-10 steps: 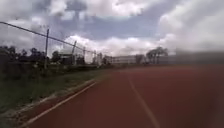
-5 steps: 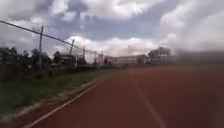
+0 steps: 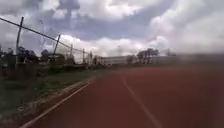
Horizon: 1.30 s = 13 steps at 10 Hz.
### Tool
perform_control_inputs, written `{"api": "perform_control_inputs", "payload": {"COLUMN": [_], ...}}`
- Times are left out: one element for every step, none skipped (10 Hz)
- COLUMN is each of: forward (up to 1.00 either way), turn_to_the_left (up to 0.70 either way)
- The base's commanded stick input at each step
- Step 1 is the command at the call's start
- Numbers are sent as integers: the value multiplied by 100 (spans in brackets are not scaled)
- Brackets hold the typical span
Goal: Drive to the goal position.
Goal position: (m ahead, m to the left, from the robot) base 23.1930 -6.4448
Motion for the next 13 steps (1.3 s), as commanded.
{"api": "perform_control_inputs", "payload": {"forward": [100,100,100,100,100,100,100,100,100,100,100,100,100], "turn_to_the_left": [0,0,0,-20,-36,-37,-20,0,0,0,0,0,-10]}}
